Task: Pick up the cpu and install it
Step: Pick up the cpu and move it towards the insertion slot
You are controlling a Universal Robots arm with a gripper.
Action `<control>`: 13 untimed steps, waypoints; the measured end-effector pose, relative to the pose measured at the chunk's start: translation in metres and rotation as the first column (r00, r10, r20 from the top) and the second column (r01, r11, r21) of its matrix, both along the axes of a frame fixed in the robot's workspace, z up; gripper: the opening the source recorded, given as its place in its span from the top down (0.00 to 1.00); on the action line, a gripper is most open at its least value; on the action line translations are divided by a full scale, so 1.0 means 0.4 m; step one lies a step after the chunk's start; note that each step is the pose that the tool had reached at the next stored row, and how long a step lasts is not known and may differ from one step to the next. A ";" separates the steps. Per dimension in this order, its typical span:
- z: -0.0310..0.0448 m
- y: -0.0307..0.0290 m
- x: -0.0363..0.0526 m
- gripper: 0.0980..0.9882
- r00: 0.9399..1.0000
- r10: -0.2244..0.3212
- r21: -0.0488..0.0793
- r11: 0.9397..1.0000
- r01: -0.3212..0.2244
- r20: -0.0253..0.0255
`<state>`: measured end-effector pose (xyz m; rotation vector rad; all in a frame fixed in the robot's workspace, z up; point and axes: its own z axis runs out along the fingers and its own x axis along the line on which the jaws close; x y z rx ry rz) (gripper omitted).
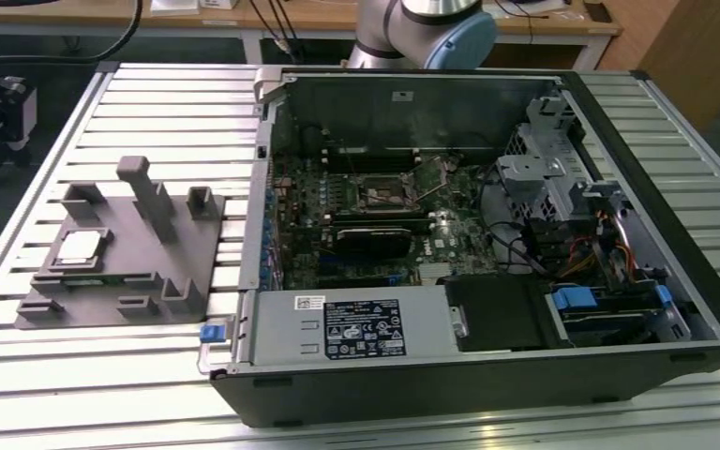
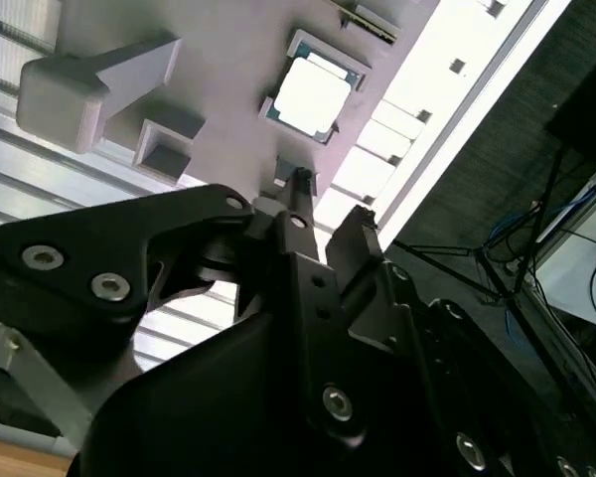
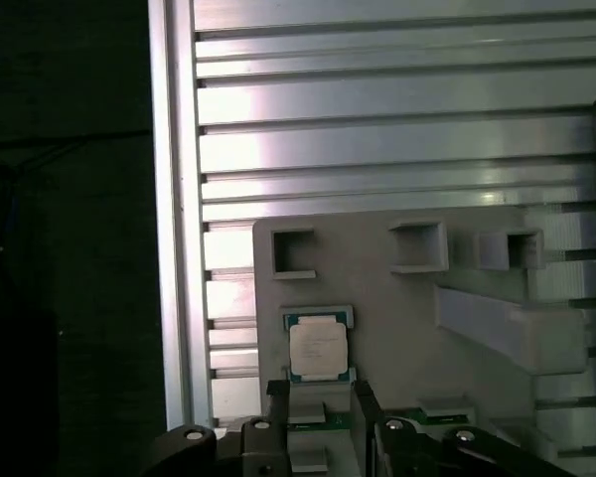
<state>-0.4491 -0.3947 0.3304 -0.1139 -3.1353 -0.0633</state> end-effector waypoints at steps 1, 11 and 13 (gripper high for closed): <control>-0.004 0.000 0.000 0.72 1.000 0.000 0.000 1.000 0.000 0.000; -0.055 0.000 0.000 0.26 1.000 0.003 -0.001 1.000 -0.003 0.000; -0.064 0.000 0.000 0.26 1.000 0.003 -0.001 1.000 -0.003 0.000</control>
